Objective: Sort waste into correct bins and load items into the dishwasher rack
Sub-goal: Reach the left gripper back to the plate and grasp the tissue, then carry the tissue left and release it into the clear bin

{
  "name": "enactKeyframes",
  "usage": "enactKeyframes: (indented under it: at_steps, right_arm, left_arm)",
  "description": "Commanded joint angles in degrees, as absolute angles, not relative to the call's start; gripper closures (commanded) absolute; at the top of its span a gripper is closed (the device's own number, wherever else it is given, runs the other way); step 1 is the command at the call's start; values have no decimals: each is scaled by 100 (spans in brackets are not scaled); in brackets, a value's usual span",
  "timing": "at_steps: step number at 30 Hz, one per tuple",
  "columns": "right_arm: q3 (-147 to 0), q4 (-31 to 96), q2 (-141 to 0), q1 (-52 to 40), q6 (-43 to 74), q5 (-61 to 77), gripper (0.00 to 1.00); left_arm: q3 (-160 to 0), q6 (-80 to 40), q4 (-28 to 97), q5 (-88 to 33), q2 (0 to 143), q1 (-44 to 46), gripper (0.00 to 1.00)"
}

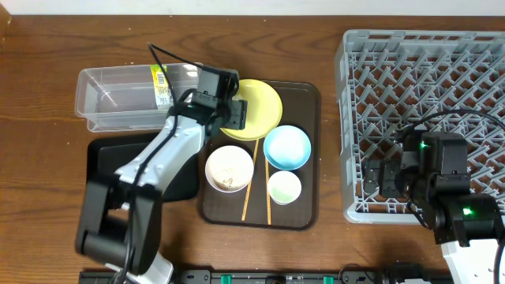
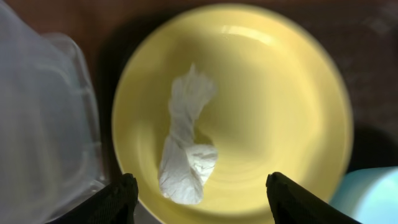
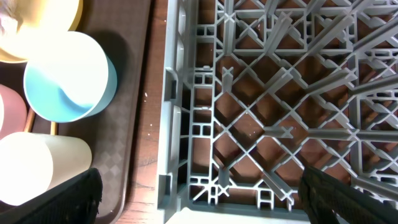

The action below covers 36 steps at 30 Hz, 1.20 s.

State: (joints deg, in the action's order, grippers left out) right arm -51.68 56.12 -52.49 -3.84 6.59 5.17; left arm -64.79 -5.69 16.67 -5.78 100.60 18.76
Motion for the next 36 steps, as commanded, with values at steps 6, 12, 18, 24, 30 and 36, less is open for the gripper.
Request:
enactKeyframes:
  at_steps: [6,12,18,24,30,36]
  right_arm:
    - [-5280,5640,-5240,-486,725,541,1]
    - [-5280,5640,-5240,-486,725,541,1]
    - [-5280,5642,-5240,-486,725,541,1]
    - [-5280,5642,-5240,-486,725,543,1]
    - [-5280,5645,-5240,-486,722,541,1]
    - [-5280,5660,-5240,-486,722,541,1]
  left_arm:
    - [-6396,-471,1643,-491,10711,1872,30]
    - [-6396,-473,1664,-493,10737,1874,48]
    - [-6396,-475,1756,-493,10739,1874,66]
    - [-6396,-475,1883,-495,10739,1874,81]
    - [-6401,-473,1881,-513,10704,1874,94]
    - [-6410,-473,1859,-510,10125,1872,94]
